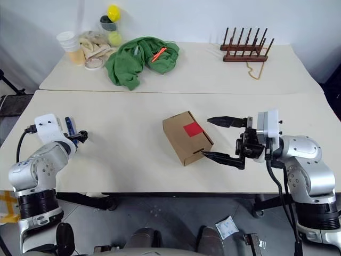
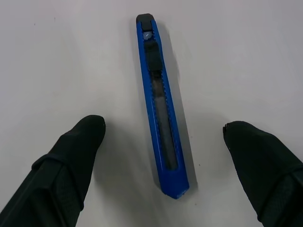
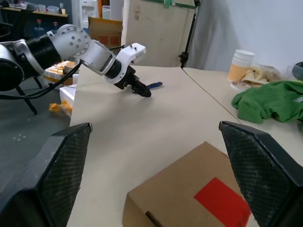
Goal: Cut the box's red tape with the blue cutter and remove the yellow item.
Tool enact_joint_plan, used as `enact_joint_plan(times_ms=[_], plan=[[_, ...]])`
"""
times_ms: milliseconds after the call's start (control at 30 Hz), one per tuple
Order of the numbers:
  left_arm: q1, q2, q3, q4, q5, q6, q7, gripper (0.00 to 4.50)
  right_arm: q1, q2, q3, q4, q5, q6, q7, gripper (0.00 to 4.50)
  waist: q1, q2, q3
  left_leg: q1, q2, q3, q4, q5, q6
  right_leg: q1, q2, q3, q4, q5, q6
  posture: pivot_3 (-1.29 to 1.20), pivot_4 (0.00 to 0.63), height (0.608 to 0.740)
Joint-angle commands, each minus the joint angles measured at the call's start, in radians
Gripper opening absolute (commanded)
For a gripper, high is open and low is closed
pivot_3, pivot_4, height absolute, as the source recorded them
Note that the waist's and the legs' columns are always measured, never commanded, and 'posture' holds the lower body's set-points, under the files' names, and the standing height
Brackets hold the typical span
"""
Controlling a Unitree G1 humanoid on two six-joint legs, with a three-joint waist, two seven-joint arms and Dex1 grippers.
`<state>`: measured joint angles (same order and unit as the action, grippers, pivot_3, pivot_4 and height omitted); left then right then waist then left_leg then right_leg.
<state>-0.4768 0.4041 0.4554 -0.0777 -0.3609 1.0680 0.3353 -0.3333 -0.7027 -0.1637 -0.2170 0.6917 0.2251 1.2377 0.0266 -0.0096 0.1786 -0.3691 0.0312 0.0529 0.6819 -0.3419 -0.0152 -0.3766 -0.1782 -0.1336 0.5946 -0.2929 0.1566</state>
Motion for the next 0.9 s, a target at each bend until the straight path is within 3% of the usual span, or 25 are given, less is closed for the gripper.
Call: enact_joint_plan(times_ms=[33,167,533,767,900], plan=[[-0.004,-0.029,0.008,0.038,0.033,0.035,0.007,4.46,0.006,0.001,-0.029,-0.047,0.024,0.003,-0.019,4.50,0.001,0.001,-0.001,0.000,0.000,0.000,0.000,0.000,0.000,0.000,0.000,0.000,0.000,0.000,0.000,0.00,0.150,0.740],[-0.028,-0.048,0.021,0.062,0.051,0.052,0.004,3.64,0.014,0.002,-0.033,-0.058,0.023,-0.002,-0.034,4.50,0.003,0.001,-0.001,0.000,0.000,0.000,0.000,0.000,0.000,0.000,0.000,0.000,0.000,0.000,0.000,0.00,0.150,0.740],[0.025,-0.115,0.022,0.014,0.095,0.063,-0.016,0.47,0.014,0.006,-0.036,-0.043,0.005,-0.039,-0.056,4.50,-0.003,0.005,-0.003,0.001,0.000,0.001,0.000,0.000,0.000,0.000,0.000,0.001,0.000,0.000,0.000,0.00,0.150,0.740],[0.082,-0.099,0.088,-0.047,0.031,-0.028,-0.167,0.44,0.018,-0.002,-0.040,-0.024,-0.010,-0.055,-0.053,4.50,-0.004,0.006,-0.003,0.001,0.000,0.002,-0.001,0.000,0.000,0.000,0.000,0.001,0.000,0.000,0.000,0.00,0.150,0.740],[0.153,0.061,0.101,-0.118,-0.101,-0.089,-0.486,0.44,0.043,-0.023,-0.060,-0.028,-0.018,-0.051,-0.047,4.50,-0.003,0.005,-0.003,0.001,0.000,0.002,-0.001,0.000,0.000,-0.001,0.000,0.001,-0.001,0.000,0.000,0.00,0.150,0.740]])
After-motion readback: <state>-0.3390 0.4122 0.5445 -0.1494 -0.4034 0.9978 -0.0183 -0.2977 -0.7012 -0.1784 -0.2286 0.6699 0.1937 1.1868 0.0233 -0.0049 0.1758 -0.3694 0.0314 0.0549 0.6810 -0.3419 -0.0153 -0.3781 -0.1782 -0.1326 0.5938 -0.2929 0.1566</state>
